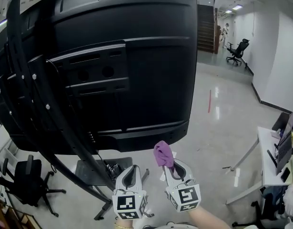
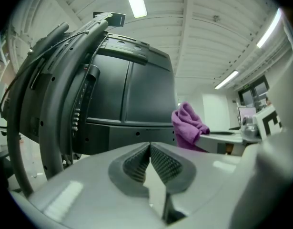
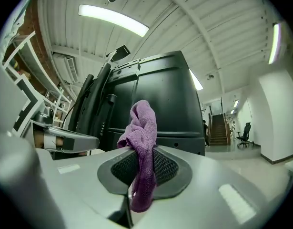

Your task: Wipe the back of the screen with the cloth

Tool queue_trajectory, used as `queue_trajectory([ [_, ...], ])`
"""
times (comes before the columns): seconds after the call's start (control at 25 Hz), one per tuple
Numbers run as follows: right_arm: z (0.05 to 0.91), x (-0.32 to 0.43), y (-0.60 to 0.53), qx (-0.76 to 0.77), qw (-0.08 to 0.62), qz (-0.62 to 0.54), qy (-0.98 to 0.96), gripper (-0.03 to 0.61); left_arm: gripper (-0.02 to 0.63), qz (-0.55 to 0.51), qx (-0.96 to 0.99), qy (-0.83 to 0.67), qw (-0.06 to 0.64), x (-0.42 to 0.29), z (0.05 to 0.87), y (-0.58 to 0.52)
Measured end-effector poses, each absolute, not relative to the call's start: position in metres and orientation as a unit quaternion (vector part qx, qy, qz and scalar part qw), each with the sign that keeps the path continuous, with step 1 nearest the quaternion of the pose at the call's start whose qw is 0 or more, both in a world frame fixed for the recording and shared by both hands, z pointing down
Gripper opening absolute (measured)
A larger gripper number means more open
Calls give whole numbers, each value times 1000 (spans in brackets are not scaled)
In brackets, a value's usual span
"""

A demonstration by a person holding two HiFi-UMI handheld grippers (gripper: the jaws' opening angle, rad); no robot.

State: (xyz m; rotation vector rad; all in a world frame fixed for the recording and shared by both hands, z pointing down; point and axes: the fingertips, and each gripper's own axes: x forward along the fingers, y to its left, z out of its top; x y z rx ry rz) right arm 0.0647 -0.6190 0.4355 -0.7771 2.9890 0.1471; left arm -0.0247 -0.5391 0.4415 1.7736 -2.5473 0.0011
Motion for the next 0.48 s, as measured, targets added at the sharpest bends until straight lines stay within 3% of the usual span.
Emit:
queue_trajectory([
  [0.48,427,77,-616,-253,29,41,966,52,8,-1,558,-829,27,-36,443,-531],
])
